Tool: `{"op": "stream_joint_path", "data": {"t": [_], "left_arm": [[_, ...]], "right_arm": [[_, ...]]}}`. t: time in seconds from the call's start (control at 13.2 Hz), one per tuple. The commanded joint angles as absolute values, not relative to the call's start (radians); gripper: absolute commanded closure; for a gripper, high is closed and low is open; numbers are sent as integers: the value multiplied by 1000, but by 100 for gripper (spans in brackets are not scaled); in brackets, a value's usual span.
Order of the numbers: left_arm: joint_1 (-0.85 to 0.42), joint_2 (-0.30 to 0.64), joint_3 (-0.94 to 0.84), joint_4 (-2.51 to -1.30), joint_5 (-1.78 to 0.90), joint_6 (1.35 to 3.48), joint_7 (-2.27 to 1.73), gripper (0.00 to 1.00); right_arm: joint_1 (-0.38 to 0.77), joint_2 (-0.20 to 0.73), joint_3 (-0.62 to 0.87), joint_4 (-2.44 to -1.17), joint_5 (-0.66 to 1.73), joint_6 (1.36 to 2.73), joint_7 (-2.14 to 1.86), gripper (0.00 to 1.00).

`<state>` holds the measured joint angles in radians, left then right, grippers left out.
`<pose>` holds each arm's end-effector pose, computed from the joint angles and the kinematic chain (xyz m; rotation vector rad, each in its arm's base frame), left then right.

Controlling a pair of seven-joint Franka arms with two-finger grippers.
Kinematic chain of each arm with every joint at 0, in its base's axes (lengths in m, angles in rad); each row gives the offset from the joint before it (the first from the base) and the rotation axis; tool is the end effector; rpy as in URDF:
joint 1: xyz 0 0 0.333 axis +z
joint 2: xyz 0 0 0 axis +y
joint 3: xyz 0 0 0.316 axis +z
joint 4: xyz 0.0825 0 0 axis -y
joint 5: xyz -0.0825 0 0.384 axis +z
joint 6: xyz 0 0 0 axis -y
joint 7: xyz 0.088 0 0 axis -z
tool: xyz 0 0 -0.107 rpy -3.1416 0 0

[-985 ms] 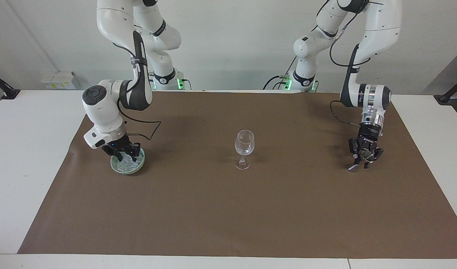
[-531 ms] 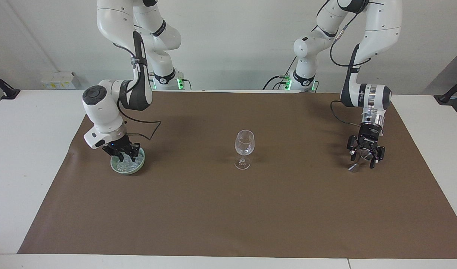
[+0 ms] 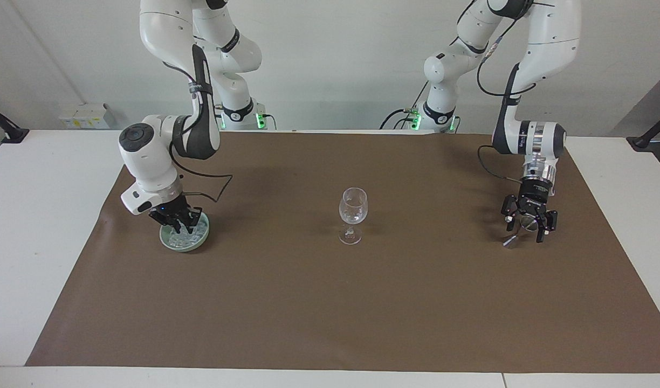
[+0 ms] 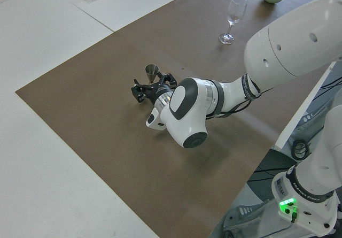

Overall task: Pour wine and add ice with both arms
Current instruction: 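Set down the jigger with the left gripper while the right gripper grasps the cup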

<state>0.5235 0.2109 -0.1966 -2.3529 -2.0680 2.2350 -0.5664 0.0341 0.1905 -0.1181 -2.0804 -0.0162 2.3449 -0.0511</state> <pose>0.4938 0.1381 0.2458 0.3987 1.8295 -0.3849 0.5814 -0.0477 0.3439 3.1002 -0.0295 0.1128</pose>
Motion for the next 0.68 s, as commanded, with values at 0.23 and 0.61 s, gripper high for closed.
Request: {"op": "stream_joint_path", "data": {"t": [0.23,0.61], "left_arm": [[571,184,-189,-2290,-1870,2256,-583,7],[566,140,-187,-2235,-1747,2264,-595,7]], "right_arm": [[35,120,-107,-1928,0,2116,-66,100],[37,19,-28,-1844,-2,1925,106,100]]}}
